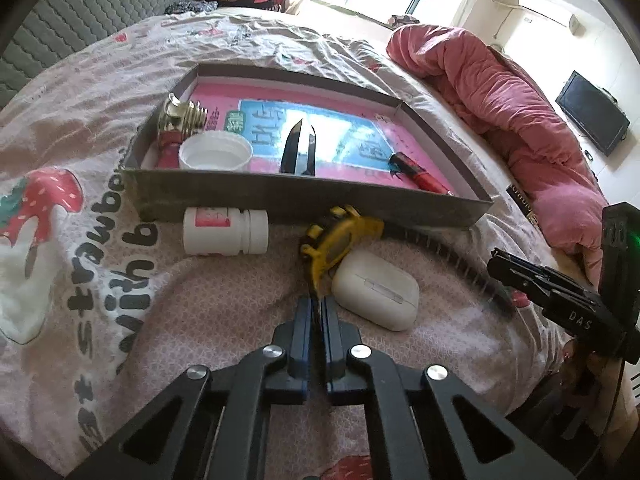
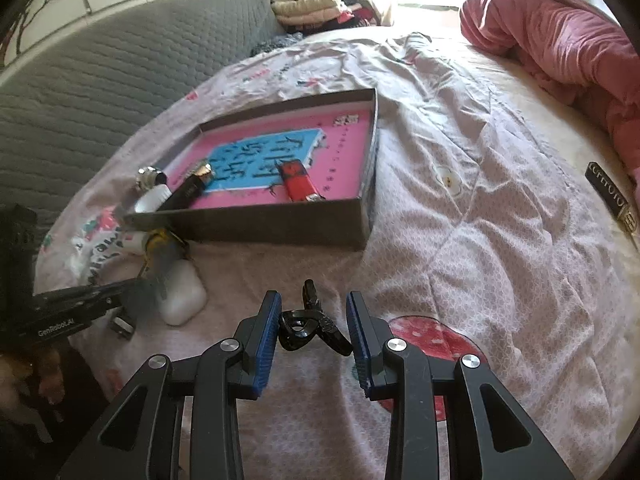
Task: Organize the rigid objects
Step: 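Lift and carry the yellow watch and black clip toward the tray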
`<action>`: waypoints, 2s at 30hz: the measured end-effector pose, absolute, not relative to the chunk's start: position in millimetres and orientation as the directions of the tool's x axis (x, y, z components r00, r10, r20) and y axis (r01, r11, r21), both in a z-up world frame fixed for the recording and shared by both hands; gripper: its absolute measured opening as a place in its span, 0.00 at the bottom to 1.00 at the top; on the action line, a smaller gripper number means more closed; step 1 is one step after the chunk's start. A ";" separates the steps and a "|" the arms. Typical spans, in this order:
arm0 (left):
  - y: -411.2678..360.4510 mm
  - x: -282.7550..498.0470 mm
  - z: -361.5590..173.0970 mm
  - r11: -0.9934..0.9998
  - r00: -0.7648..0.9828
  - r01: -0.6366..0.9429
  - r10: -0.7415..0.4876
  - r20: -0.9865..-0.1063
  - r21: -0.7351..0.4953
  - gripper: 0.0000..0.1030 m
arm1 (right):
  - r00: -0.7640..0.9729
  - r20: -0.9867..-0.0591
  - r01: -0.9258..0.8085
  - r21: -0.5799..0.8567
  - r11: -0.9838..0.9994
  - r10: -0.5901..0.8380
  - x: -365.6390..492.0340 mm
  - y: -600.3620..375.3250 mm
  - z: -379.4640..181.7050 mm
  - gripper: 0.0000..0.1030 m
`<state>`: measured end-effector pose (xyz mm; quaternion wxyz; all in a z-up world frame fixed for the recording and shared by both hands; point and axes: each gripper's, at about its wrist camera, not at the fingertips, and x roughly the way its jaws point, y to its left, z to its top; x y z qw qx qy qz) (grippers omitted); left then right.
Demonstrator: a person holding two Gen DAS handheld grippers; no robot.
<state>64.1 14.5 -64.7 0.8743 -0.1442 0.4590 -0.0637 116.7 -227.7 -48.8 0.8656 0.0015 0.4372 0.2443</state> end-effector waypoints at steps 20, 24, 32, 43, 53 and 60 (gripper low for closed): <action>10.6 86.1 -85.7 0.949 0.497 -0.040 -0.254 -0.830 -0.314 0.05 | 0.484 -0.771 -0.450 0.186 0.873 0.414 124.6 -209.8 -57.2 0.33; 2.9 83.7 -82.0 0.967 0.520 -0.011 -0.211 -0.828 -0.254 0.04 | 0.499 -0.762 -0.449 0.180 0.875 0.413 126.0 -209.8 -55.6 0.33; 3.8 69.4 -58.1 0.971 0.581 -0.001 -0.194 -0.791 -0.239 0.03 | 0.529 -0.714 -0.443 0.229 0.867 0.459 126.8 -218.6 -44.5 0.33; 4.0 54.0 -25.9 0.976 0.676 0.007 -0.164 -0.719 -0.216 0.03 | 0.570 -0.633 -0.490 0.249 0.835 0.524 118.5 -216.3 -22.1 0.33; 8.6 54.0 -12.1 0.982 0.707 -0.025 -0.116 -0.697 -0.189 0.03 | 0.562 -0.595 -0.531 0.272 0.802 0.574 124.5 -196.4 -12.4 0.33; 11.3 62.7 -7.2 0.982 0.719 -0.043 -0.097 -0.688 -0.183 0.03 | 0.570 -0.564 -0.553 0.275 0.787 0.597 124.9 -186.7 -4.8 0.33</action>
